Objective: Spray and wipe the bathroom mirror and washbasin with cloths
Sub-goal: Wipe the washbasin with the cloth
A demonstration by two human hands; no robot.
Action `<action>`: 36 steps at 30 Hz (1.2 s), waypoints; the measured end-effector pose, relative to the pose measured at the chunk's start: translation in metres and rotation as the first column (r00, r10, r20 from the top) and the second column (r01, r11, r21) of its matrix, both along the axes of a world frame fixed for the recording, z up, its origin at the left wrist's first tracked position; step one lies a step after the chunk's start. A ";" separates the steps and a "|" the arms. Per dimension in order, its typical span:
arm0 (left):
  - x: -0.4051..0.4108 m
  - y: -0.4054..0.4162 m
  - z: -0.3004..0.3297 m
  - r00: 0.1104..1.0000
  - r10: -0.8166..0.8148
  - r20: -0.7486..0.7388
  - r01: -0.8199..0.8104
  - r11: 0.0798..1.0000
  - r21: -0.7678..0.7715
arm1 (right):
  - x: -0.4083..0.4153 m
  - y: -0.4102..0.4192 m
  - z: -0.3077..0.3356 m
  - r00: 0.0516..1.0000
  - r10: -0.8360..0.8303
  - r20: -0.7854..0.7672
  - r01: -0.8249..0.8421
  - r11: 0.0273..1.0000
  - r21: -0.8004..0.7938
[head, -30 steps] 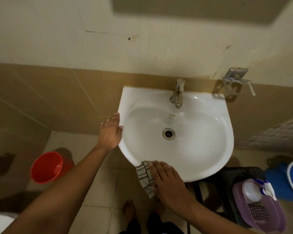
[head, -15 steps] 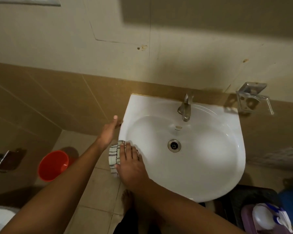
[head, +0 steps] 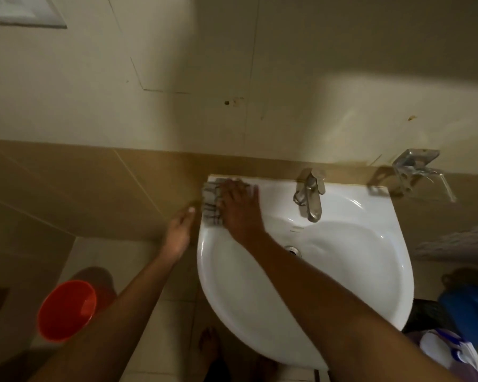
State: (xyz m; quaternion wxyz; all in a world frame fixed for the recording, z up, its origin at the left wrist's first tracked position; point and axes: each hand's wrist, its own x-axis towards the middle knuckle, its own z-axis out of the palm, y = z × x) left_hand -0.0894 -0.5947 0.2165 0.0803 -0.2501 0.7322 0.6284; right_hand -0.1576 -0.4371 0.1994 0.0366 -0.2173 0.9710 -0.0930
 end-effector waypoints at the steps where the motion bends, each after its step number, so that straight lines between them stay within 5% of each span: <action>1: 0.000 0.002 -0.005 0.999 -0.031 0.008 0.031 1.000 -0.001 | -0.010 0.013 -0.001 0.998 -0.064 -0.028 0.064 0.998 -0.001; 5: 0.005 0.014 -0.009 0.994 -0.106 -0.036 0.102 0.988 -0.119 | -0.015 0.037 -0.007 0.972 -0.175 -0.155 0.169 0.984 -0.053; 9: 0.005 0.011 -0.015 0.990 -0.130 -0.045 0.121 0.979 -0.162 | -0.001 0.003 -0.008 0.957 -0.288 -0.023 0.282 0.949 -0.140; 17: 0.000 0.009 -0.019 0.994 -0.096 -0.060 0.089 0.990 -0.113 | 0.059 -0.006 -0.032 0.993 -0.113 -0.017 0.106 0.965 -0.241; 22: -0.007 0.008 -0.016 1.000 0.003 0.017 -0.003 0.999 0.045 | 0.121 -0.013 -0.035 0.923 -0.052 0.382 0.260 0.815 -0.517; 29: 0.004 0.030 -0.015 0.989 -0.128 -0.067 0.089 0.905 -0.416 | 0.172 0.053 -0.019 0.834 0.204 0.514 0.048 0.899 -0.435; 33: 0.011 0.034 -0.019 0.983 -0.162 -0.086 0.101 0.869 -0.485 | 0.166 0.058 -0.028 0.725 -0.037 0.688 0.243 0.948 -0.205; 36: 0.010 0.031 -0.022 0.978 -0.192 -0.079 0.126 0.853 -0.506 | 0.138 0.024 -0.030 0.698 -0.190 0.690 0.419 0.890 -0.179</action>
